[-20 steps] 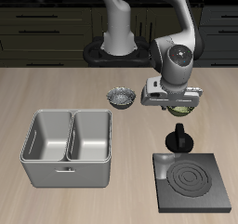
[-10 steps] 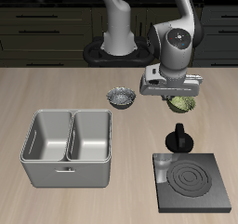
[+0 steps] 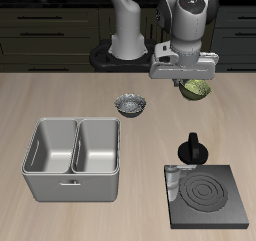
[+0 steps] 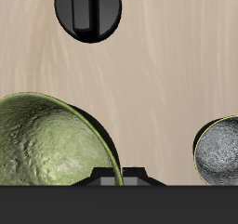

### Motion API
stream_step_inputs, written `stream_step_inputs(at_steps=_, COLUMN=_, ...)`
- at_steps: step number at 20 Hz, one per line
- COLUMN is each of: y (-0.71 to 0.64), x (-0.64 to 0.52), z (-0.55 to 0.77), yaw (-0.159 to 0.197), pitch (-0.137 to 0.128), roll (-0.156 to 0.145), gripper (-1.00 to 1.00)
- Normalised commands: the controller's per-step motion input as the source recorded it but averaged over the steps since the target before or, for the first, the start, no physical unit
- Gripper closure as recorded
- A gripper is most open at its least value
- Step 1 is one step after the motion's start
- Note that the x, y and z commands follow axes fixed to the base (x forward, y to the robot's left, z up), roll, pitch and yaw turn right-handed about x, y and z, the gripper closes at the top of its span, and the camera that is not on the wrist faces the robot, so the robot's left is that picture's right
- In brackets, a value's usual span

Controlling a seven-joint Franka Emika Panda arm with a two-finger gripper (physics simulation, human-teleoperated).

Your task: Place the green bowl on the flat stove and turn on the flat stove

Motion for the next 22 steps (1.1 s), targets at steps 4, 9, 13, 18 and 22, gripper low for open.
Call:
stream_step_inputs(at_steps=4, y=-0.01, x=-0.17, z=0.18, yaw=-0.001, pitch=-0.021, roll=0.007, gripper=1.00)
stream_step_inputs(at_steps=9, y=0.05, x=-0.29, z=0.36, yaw=0.014, pitch=-0.055, roll=0.030, gripper=1.00)
stream_step_inputs(at_steps=13, y=0.08, x=-0.37, z=0.34, yaw=0.027, pitch=-0.081, roll=0.041, gripper=1.00)
stream_step_inputs(at_steps=18, y=-0.01, x=-0.09, z=0.05, yaw=0.020, pitch=-0.011, roll=0.013, gripper=1.00)
stream_step_inputs(at_steps=22, y=0.03, x=0.11, z=-0.01, yaw=0.017, pitch=0.015, roll=0.014, gripper=1.00)
